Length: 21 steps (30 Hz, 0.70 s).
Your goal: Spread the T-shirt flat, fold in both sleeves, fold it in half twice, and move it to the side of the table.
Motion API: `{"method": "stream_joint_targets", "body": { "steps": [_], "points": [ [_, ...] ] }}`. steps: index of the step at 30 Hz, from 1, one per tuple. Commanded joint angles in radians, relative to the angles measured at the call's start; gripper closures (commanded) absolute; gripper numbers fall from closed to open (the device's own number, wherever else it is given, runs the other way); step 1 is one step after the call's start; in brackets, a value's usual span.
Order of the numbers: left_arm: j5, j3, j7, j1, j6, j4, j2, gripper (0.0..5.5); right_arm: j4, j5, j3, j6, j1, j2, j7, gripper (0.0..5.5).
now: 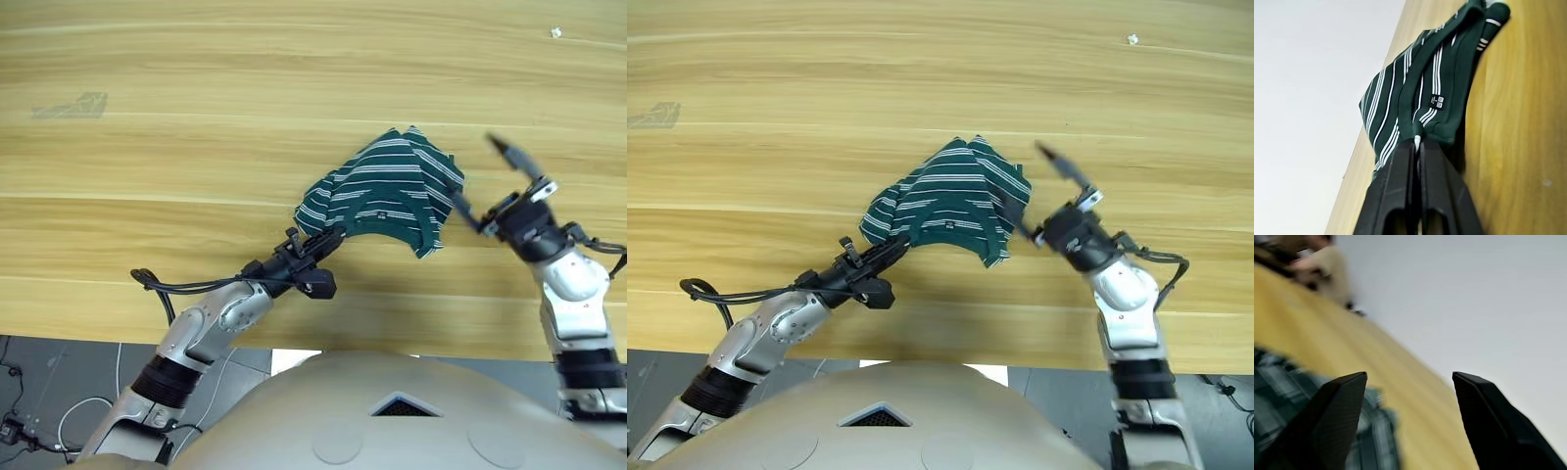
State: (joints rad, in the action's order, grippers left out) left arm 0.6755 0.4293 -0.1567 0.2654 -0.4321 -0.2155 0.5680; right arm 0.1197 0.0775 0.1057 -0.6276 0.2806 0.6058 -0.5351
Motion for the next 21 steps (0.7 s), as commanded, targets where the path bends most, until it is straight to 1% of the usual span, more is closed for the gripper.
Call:
{"method": "stream_joint_targets", "body": {
  "steps": [1, 5, 8, 12, 21],
  "points": [
    [-0.025, -0.049, -0.024, 0.056, 0.029, -0.122, 0.004, 5.48, 0.070, 0.038, 0.035, 0.056, 0.116, 0.118, -0.140, 2.27],
    [-0.089, -0.112, -0.042, 0.091, 0.050, -0.237, -0.004, 5.48, 0.071, 0.007, 0.034, 0.085, 0.150, 0.141, -0.177, 2.27],
    [-0.112, -0.137, -0.042, 0.098, 0.067, -0.266, -0.025, 5.48, 0.040, -0.039, 0.029, 0.080, 0.136, 0.132, -0.170, 2.27],
    [-0.161, -0.143, -0.065, 0.113, 0.070, -0.294, -0.040, 5.48, -0.014, -0.148, 0.014, 0.078, 0.091, 0.096, -0.099, 2.27],
    [-0.186, -0.150, -0.088, 0.115, 0.061, -0.300, -0.060, 5.48, -0.042, -0.231, 0.037, 0.075, 0.060, 0.044, -0.033, 2.27]
  ]
}}
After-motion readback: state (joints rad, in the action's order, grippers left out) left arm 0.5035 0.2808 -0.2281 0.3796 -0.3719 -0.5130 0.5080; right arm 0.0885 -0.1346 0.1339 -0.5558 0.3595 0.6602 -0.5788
